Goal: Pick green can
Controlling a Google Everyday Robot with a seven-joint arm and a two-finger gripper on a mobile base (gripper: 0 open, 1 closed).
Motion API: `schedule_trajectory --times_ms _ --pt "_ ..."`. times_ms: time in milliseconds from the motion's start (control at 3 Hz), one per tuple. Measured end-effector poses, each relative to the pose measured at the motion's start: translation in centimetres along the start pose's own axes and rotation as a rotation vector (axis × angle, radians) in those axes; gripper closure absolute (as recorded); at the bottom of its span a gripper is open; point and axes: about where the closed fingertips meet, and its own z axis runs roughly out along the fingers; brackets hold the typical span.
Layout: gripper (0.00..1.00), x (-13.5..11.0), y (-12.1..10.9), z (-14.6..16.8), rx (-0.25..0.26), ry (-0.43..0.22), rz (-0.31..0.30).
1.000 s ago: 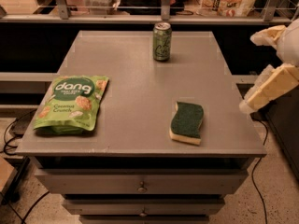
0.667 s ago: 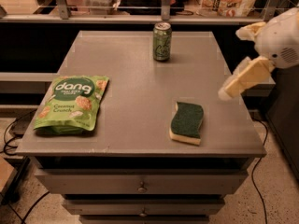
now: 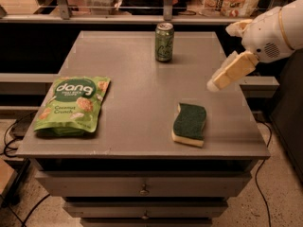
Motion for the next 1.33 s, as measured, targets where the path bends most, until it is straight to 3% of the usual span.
schedule_trajectory --times_ms 667,1000,1333 --pt "0.0 -2.5 -1.5 5.4 0.006 -0.113 0.013" --pt "0.0 -3.9 -4.3 9.7 0.047 -0.201 0.048" --pt "0.0 -4.0 -6.3 11.8 0.078 -0.242 0.084"
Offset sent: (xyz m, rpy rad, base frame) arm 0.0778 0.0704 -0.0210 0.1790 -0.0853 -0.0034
